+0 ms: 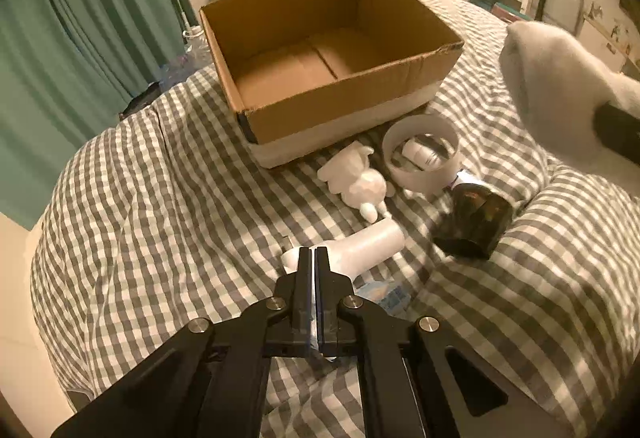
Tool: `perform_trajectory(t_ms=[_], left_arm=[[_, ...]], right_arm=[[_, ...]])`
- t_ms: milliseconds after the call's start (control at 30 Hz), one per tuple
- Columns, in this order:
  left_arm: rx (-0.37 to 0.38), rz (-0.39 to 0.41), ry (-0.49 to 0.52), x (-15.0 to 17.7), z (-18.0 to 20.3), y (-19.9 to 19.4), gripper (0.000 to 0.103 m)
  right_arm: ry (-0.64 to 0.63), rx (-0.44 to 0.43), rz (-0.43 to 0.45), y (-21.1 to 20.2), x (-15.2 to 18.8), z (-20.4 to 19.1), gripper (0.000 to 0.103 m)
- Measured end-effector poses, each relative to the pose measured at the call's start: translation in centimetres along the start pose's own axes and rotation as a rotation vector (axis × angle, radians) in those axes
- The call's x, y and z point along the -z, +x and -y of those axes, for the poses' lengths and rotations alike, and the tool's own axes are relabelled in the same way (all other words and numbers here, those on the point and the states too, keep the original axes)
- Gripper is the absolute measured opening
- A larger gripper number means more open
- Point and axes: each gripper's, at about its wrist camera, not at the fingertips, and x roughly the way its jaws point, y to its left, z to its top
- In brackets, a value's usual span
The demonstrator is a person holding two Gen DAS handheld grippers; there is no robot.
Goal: Organize objects
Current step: 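Close the left tool on the white plastic bottle and lift it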
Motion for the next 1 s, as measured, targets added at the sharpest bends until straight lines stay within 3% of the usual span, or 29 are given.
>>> perform_trajectory(t_ms=[33, 133, 200, 267, 500, 700, 733, 800, 1000], left_arm=[[0.002, -0.011, -0.006, 0.1, 0.0, 0.5, 0.005], [0.025, -0.047, -0.017, 0.3, 0.2, 2.1, 0.021], [0.025, -0.066, -0.023, 0.5, 0.3, 3.3, 0.046], [0.035, -0.078, -0.028, 0.8, 0.4, 4.5, 0.062], [0.051, -0.111, -0.007, 0.5, 1.2, 8.0, 0.075], [0.012, -0.108, 0.055, -0.8, 2.2, 9.9, 0.075], [0.002, -0.108, 0.062, -0.9, 2.2, 10.1, 0.073], [-0.047, -0.115, 0.086, -1.1, 2.2, 10.4, 0.051], [-0.035, -0.085, 0.099, -0.7, 1.7, 9.2, 0.044]], right_arm=[[0.0, -0.001, -0.002, 0.1, 0.0, 0.1, 0.042], [0.0, 0.0, -0.015, 0.7, 0.1, 0.3, 0.042], [0.003, 0.002, -0.026, 1.3, 0.2, 0.6, 0.042], [0.008, 0.005, -0.039, 2.1, 0.4, 1.0, 0.042], [0.022, 0.012, -0.079, 4.7, 0.7, 2.2, 0.042], [0.074, -0.031, -0.12, 6.8, 1.0, 3.4, 0.042], [0.078, -0.031, -0.123, 6.9, 1.0, 3.3, 0.042], [0.081, -0.022, -0.129, 7.1, 1.2, 3.5, 0.042], [0.079, -0.009, -0.133, 7.1, 1.3, 3.2, 0.042]])
